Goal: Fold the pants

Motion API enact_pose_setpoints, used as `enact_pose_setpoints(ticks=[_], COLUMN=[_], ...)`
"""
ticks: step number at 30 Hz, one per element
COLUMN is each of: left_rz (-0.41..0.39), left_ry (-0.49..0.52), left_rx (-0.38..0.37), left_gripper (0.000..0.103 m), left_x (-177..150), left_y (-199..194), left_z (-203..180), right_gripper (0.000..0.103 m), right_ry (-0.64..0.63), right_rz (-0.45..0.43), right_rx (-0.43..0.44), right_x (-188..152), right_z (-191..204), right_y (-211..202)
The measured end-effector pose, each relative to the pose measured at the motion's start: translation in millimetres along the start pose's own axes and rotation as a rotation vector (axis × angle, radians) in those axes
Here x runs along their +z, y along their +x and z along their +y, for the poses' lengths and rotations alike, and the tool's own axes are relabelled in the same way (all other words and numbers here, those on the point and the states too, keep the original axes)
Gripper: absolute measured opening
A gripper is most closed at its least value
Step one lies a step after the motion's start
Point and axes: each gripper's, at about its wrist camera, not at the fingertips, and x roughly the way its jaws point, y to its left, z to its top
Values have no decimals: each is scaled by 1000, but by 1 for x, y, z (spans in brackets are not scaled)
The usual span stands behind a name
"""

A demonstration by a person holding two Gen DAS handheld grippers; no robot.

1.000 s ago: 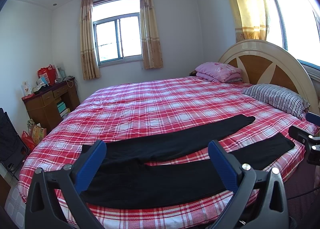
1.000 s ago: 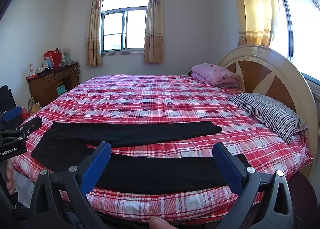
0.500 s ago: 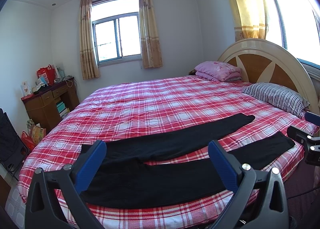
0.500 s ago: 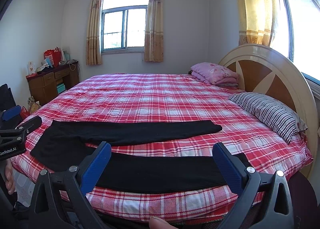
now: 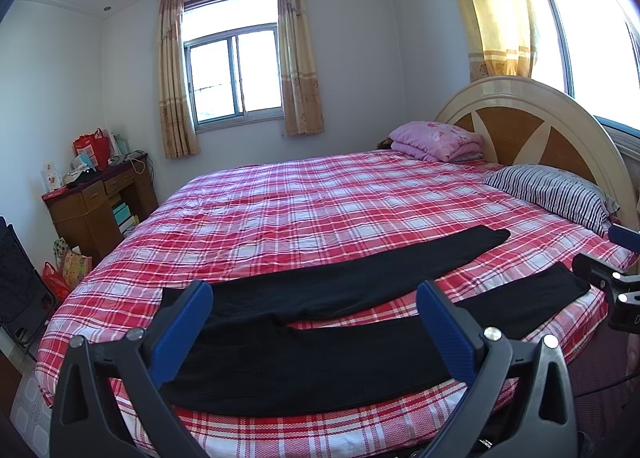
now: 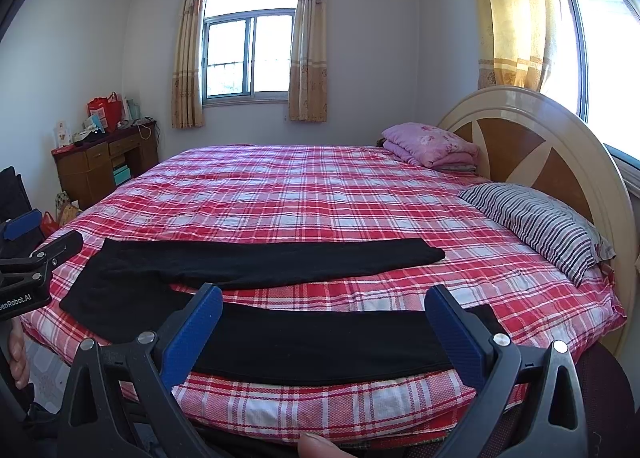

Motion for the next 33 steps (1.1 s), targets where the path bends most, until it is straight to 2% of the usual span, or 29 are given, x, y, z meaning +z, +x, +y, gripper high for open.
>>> enact_pose_setpoints(ticks=[20,33], left_rz=[40,162], left_ry=[14,24], left_rx=[-7,-5], left_gripper=[103,103], left_x=[-8,-26], left_y=[12,60], left_z=[-7,-6], right_gripper=[102,102], right_ry=[-1,-35], right_rz=[29,130], right_rx=[-3,-15], right_x=[-3,-22], right_z=[1,8], right_y=[11,60])
